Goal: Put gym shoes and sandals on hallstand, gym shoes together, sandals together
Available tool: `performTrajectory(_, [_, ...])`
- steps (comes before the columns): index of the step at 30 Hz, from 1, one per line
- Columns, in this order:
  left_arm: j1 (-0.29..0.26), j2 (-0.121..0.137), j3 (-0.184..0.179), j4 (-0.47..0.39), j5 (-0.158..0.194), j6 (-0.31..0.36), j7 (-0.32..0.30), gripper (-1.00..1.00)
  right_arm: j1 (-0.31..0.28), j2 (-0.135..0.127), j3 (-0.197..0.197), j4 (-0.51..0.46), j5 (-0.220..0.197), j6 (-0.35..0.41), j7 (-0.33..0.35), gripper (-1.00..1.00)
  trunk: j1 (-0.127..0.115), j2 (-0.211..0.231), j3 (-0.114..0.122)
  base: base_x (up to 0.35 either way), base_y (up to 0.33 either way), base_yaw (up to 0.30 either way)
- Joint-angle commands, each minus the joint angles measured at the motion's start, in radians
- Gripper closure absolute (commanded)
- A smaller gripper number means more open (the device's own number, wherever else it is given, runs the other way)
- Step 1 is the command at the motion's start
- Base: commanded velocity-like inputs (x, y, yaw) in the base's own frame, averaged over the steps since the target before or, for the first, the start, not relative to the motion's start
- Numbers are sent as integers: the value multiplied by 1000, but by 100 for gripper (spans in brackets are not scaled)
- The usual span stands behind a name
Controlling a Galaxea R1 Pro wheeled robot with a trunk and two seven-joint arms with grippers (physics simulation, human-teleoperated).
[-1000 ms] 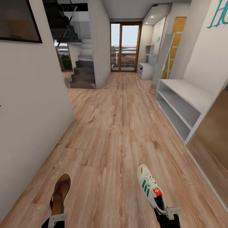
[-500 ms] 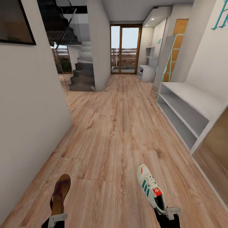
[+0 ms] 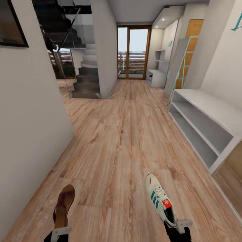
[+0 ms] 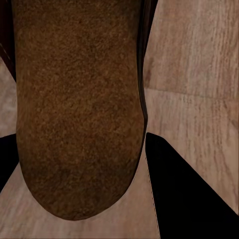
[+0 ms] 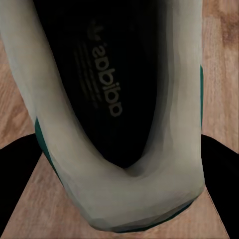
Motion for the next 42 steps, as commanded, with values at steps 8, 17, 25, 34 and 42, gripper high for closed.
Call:
performTrajectory(8, [-1, 0, 9, 1, -13, -3, 0, 100, -1, 0, -10, 1, 6, -3, 4, 100, 0, 0, -1, 339, 0, 0])
performTrajectory(17, [-1, 0, 9, 1, -13, -3, 0, 100, -1, 0, -9, 1, 6, -3, 4, 100, 0, 0, -1, 339, 0, 0])
performTrajectory(25, [-1, 0, 9, 2, -13, -3, 0, 100, -1, 0, -9, 1, 6, -3, 4, 100, 0, 0, -1, 339, 0, 0])
performTrajectory(34, [-1, 0, 9, 2, -13, -3, 1, 100, -1, 0, -9, 1, 6, -3, 4, 100, 0, 0, -1, 339, 0, 0])
performTrajectory(42, [-1, 0, 9, 1, -13, -3, 0, 100, -1, 0, -10, 1, 6, -3, 4, 100, 0, 0, -1, 339, 0, 0])
